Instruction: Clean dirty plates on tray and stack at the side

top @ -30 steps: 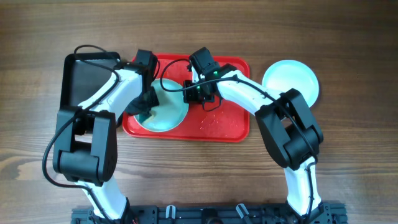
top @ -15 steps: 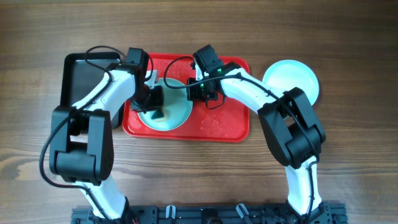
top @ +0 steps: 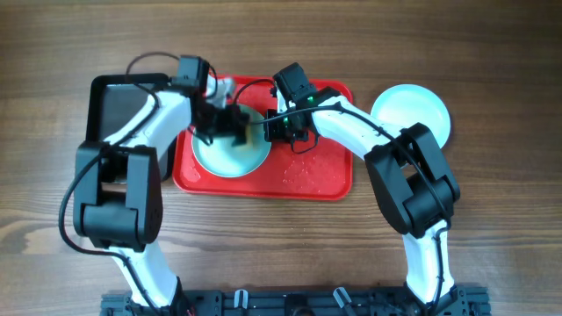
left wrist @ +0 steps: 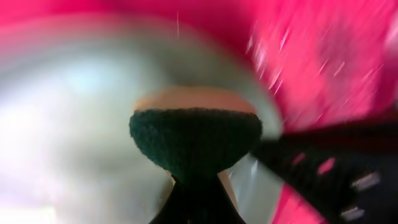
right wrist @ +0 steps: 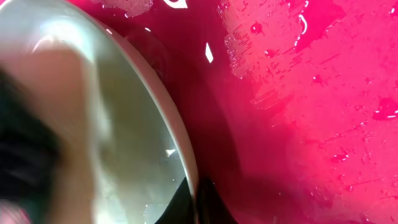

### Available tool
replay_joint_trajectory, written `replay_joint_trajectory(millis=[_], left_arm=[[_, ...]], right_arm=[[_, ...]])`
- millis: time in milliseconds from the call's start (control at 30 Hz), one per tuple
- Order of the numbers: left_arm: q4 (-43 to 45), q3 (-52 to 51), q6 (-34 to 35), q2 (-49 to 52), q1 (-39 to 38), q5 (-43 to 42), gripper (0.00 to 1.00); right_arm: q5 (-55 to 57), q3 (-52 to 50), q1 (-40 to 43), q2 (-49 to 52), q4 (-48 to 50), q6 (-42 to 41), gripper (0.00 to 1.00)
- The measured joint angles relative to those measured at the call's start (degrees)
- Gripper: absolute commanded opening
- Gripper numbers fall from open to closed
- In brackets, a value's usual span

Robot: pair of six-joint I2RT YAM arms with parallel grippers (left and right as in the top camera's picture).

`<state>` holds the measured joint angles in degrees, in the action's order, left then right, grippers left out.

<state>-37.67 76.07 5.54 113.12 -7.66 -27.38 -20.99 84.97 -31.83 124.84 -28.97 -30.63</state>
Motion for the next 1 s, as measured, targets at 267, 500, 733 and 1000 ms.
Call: replay_joint_trajectory(millis=[267,500,733,1000], left_arm=[[-4.5,15.3,3.2,0.1,6.4,-0.6,0.04],[-13.5,16.5,4.0,0.1,8.1,2.6,0.04],[-17.6,16.1,4.2,0.1,7.1,7.4,0.04],[-17.3,12.9,4.2,0.1,5.2,8.5,0.04]], right_arm=[[-1.1,0.2,0.0,0.0,-0.8,0.5,0.04],[1.9,-0.3,-0.2,-2.5,-8.3,2.4,0.04],[20.5,-0.5,-0.9,-13.7,-17.4,2.9,0.04],[49.1,-0.5,-6.1,-22.4,-22.8,3.1,0.04]])
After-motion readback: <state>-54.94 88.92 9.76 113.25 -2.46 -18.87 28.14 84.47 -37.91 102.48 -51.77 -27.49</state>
